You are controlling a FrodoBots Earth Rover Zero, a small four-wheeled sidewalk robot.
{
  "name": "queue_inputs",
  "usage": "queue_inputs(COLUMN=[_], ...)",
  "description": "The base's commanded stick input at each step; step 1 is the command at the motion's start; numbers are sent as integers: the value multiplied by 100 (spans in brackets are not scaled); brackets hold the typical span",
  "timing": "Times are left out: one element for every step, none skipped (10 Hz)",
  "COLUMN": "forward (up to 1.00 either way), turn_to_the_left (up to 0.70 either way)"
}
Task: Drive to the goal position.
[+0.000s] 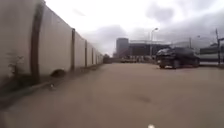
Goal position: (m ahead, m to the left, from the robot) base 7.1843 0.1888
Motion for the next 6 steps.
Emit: queue_inputs(forward=[100,100,100,100,100,100], turn_to_the_left=[-27,-27,-27,-27,0,0])
